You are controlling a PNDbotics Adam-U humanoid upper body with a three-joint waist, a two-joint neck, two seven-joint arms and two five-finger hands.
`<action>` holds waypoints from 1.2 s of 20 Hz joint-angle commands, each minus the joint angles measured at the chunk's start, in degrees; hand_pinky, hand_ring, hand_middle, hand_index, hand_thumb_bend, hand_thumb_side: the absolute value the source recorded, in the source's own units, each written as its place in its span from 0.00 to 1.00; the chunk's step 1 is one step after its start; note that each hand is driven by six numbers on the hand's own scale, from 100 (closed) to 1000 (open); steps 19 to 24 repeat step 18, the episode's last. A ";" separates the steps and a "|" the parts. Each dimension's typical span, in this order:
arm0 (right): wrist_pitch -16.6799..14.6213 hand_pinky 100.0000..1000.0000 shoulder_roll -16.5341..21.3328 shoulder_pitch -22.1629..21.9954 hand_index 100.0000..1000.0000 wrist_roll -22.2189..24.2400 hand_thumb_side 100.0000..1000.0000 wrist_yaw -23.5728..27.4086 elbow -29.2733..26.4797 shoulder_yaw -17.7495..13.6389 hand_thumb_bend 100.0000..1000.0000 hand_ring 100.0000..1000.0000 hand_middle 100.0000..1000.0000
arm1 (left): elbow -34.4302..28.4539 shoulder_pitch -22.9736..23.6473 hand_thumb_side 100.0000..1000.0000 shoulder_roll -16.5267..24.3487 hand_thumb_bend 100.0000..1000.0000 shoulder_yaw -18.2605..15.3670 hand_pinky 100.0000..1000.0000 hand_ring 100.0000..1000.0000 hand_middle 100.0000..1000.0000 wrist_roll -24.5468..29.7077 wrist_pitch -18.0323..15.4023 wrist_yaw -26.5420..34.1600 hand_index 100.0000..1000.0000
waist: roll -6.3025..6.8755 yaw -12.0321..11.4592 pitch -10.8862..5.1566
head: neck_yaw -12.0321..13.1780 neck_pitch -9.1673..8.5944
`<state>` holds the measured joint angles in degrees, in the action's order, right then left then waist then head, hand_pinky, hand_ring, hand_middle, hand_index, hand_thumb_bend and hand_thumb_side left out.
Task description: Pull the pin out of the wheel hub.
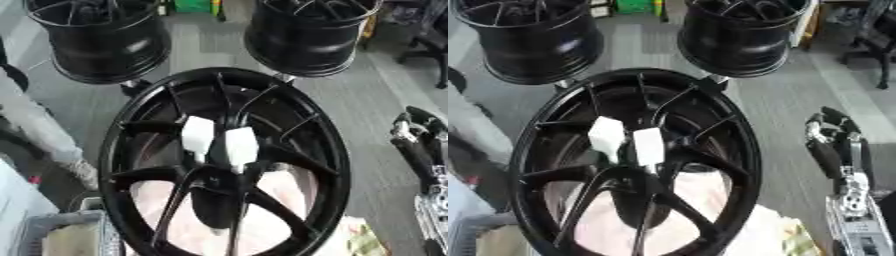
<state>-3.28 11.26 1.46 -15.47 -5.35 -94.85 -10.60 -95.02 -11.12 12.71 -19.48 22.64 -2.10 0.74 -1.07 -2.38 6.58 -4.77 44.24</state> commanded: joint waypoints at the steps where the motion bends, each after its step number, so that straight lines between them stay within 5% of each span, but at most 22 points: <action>1: -0.12 0.52 0.56 0.52 0.78 -0.17 0.38 0.29 -0.95 -0.33 0.00 0.56 0.66 | -3.64 0.06 0.78 -1.57 0.00 -1.03 0.69 0.55 0.60 -0.42 3.04 -0.96 0.78 | 0.00 -0.18 -0.43 | -0.16 -0.12; 12: -0.12 0.52 0.38 0.62 0.78 0.02 0.38 0.36 -1.07 -0.17 0.00 0.56 0.65 | -4.34 1.70 0.80 -3.02 0.00 0.73 0.68 0.54 0.58 -4.09 7.35 -2.15 0.76 | -0.17 -0.52 -0.36 | 0.01 -0.12; 24: -0.08 0.52 0.33 0.68 0.78 -0.02 0.38 0.39 -1.03 -0.13 0.00 0.56 0.65 | -4.30 2.01 0.77 -3.06 0.00 1.36 0.68 0.53 0.57 -5.81 7.55 -3.25 0.76 | -0.19 -0.46 -0.25 | 0.09 -0.12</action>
